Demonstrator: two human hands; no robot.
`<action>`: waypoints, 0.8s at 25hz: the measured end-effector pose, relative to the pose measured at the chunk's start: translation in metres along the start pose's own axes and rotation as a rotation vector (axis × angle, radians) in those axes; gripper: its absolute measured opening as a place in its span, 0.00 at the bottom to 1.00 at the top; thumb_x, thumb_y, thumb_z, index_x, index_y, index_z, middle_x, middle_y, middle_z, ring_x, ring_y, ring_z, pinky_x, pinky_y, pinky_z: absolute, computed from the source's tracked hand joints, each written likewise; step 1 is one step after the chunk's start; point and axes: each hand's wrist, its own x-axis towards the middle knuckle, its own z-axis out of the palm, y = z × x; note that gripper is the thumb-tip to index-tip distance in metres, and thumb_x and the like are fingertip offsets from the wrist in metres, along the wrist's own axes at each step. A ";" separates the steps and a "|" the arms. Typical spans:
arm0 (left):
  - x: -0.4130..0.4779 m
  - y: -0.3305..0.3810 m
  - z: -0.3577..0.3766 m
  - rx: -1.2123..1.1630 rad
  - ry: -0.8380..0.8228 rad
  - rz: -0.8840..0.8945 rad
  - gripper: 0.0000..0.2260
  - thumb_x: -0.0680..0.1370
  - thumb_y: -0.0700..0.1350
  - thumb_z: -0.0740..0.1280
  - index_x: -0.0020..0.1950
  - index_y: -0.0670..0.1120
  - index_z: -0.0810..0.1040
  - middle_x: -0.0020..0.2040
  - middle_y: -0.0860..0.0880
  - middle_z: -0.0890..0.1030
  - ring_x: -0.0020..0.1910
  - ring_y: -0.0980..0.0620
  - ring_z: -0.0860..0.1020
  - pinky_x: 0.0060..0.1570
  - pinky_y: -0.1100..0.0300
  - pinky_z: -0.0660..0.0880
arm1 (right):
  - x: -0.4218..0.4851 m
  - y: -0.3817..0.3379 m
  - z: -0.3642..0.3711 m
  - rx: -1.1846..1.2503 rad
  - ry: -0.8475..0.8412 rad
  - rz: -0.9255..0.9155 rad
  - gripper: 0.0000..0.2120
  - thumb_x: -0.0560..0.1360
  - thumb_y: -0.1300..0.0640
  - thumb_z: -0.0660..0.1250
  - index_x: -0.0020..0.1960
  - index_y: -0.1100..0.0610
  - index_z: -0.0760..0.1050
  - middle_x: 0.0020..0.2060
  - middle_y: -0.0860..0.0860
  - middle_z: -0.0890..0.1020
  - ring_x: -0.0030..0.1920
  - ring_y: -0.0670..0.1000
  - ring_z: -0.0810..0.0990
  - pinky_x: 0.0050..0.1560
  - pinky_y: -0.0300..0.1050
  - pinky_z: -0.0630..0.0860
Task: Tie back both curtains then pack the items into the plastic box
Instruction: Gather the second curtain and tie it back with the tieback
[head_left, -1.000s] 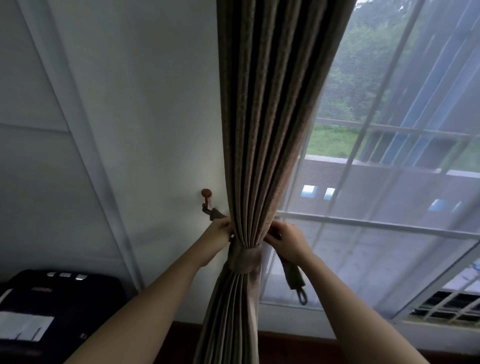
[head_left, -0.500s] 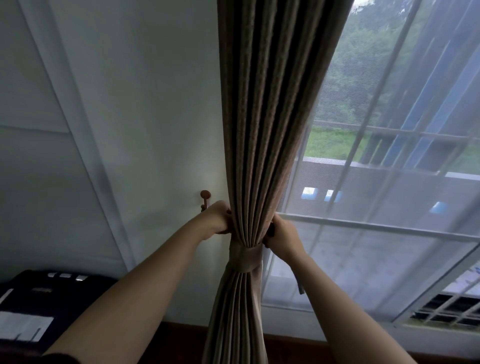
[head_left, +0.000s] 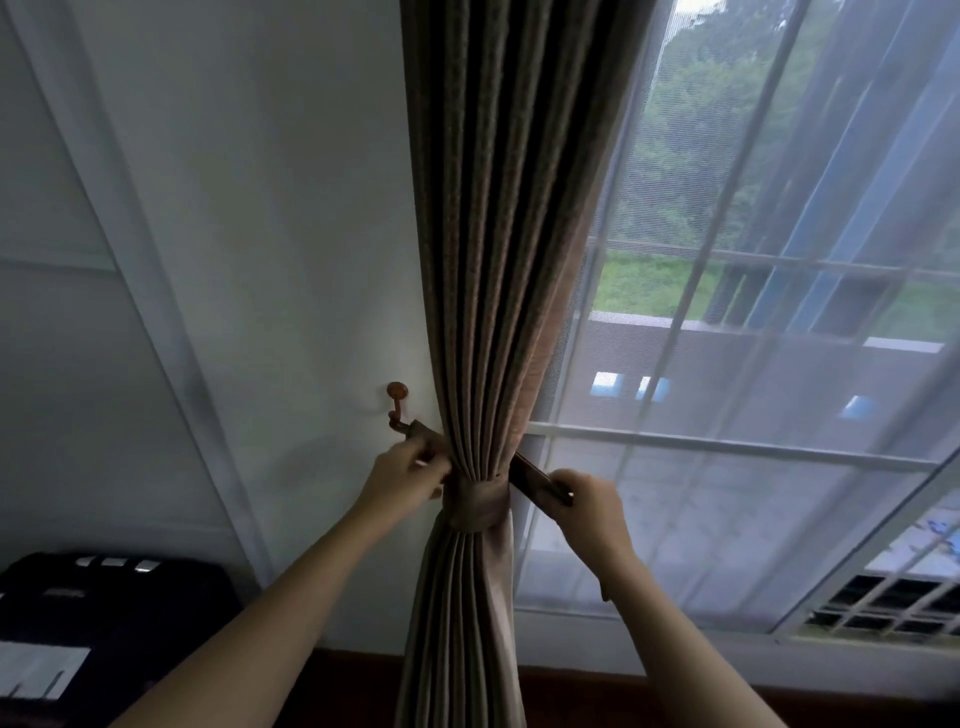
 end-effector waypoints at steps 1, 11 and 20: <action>-0.008 -0.004 0.003 0.010 -0.034 0.026 0.05 0.78 0.44 0.64 0.44 0.46 0.78 0.47 0.45 0.81 0.46 0.50 0.81 0.49 0.56 0.80 | -0.009 -0.002 -0.006 0.009 0.007 0.008 0.07 0.72 0.56 0.70 0.36 0.57 0.79 0.23 0.47 0.71 0.27 0.49 0.69 0.28 0.38 0.60; -0.014 -0.003 0.041 0.526 -0.123 0.257 0.20 0.69 0.56 0.72 0.24 0.44 0.74 0.62 0.40 0.68 0.42 0.54 0.75 0.43 0.66 0.67 | -0.086 -0.032 0.028 0.263 -0.288 -0.230 0.13 0.70 0.61 0.67 0.49 0.45 0.77 0.33 0.35 0.79 0.36 0.37 0.77 0.37 0.29 0.70; -0.009 -0.026 0.025 0.363 -0.250 0.350 0.11 0.77 0.43 0.64 0.56 0.40 0.79 0.72 0.49 0.63 0.64 0.51 0.71 0.61 0.62 0.68 | -0.007 -0.052 -0.003 0.485 -0.121 -0.009 0.48 0.64 0.47 0.77 0.75 0.53 0.54 0.64 0.43 0.70 0.64 0.43 0.70 0.62 0.39 0.68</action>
